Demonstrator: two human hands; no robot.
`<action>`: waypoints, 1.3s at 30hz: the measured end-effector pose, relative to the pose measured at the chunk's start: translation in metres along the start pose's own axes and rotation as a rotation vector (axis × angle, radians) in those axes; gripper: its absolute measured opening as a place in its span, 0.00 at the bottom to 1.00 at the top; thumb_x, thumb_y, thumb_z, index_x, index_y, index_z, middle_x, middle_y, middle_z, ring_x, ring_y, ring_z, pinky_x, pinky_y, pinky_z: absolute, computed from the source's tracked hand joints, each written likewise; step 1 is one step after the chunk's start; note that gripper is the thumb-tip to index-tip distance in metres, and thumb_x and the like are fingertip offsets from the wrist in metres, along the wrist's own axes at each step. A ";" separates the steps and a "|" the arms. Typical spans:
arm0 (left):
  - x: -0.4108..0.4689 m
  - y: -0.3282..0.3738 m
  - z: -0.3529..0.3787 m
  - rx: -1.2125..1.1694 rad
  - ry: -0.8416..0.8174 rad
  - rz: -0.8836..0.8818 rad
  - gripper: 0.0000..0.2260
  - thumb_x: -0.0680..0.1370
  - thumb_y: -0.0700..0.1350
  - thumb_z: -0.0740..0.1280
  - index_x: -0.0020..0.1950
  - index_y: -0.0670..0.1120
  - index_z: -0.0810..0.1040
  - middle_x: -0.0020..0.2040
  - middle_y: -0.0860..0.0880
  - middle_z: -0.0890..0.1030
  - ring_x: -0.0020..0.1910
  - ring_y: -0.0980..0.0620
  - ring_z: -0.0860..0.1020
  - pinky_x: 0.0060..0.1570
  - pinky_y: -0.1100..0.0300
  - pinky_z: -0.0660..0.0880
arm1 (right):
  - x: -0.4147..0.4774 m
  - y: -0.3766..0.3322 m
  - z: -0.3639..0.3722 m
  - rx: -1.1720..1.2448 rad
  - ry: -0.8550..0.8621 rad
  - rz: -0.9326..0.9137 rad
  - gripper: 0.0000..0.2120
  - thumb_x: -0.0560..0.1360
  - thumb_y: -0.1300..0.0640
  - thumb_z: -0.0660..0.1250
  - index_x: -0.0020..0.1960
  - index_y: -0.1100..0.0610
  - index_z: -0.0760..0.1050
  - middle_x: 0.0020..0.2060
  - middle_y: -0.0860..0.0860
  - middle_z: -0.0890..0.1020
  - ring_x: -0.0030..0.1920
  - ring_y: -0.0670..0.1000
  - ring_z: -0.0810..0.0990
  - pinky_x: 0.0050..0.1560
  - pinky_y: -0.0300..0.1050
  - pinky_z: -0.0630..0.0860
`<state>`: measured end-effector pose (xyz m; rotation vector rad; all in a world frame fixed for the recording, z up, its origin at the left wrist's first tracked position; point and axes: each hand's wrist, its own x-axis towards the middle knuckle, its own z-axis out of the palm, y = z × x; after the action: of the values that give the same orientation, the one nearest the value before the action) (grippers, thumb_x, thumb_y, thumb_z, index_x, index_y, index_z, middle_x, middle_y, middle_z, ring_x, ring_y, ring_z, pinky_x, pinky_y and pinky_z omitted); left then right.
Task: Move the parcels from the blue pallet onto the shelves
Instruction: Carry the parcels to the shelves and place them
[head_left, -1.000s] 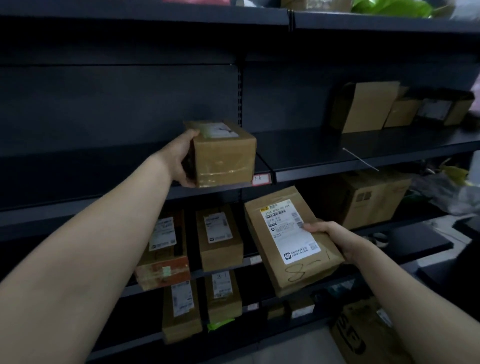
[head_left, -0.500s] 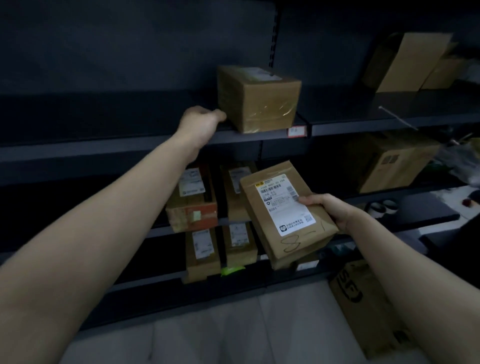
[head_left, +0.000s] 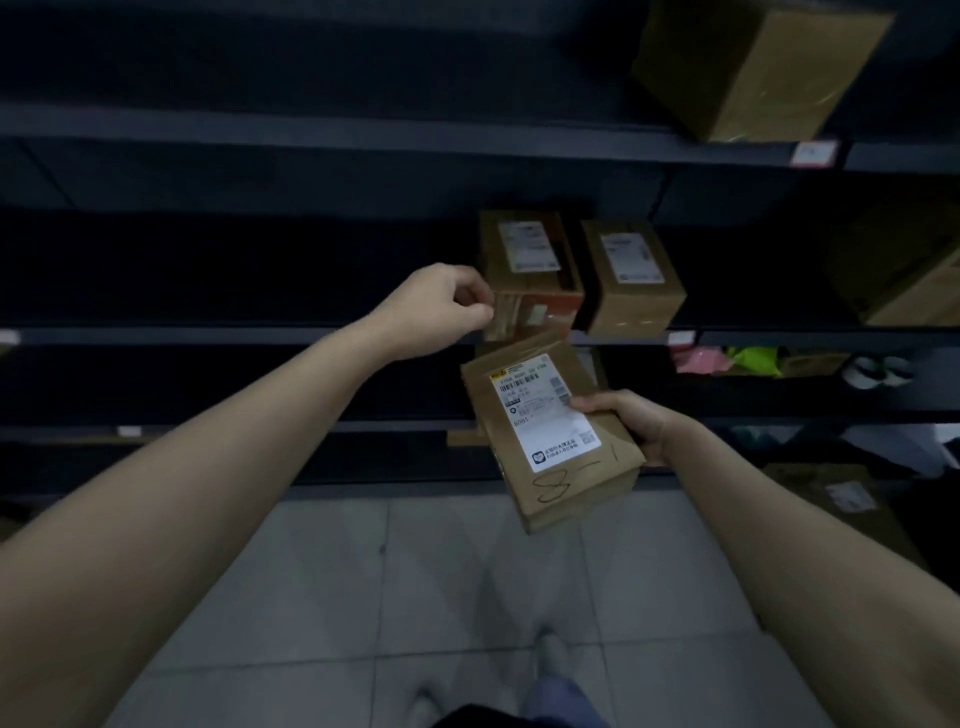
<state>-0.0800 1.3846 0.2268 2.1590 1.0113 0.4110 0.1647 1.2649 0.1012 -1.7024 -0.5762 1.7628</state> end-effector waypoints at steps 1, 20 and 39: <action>-0.008 -0.012 -0.001 0.014 -0.010 -0.012 0.07 0.76 0.46 0.67 0.52 0.48 0.80 0.43 0.55 0.79 0.43 0.56 0.77 0.41 0.66 0.73 | 0.005 0.005 0.012 -0.007 -0.009 0.012 0.30 0.59 0.49 0.78 0.58 0.61 0.78 0.53 0.60 0.84 0.52 0.60 0.83 0.61 0.58 0.75; -0.034 -0.169 0.034 -0.037 -0.017 -0.281 0.02 0.76 0.44 0.66 0.47 0.51 0.77 0.40 0.59 0.76 0.39 0.64 0.74 0.35 0.69 0.71 | 0.134 0.020 0.116 -0.036 -0.001 0.090 0.18 0.69 0.44 0.74 0.54 0.51 0.80 0.43 0.52 0.87 0.40 0.52 0.86 0.31 0.45 0.80; 0.021 -0.329 0.073 0.100 -0.085 -0.032 0.07 0.78 0.39 0.65 0.53 0.39 0.80 0.45 0.51 0.76 0.44 0.56 0.74 0.41 0.69 0.70 | 0.346 0.014 0.137 0.046 0.192 -0.010 0.11 0.71 0.47 0.72 0.45 0.54 0.77 0.24 0.47 0.82 0.23 0.49 0.81 0.20 0.38 0.74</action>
<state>-0.2047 1.5132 -0.0592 2.2257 1.0375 0.2563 0.0328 1.5082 -0.1486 -1.8077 -0.4554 1.5709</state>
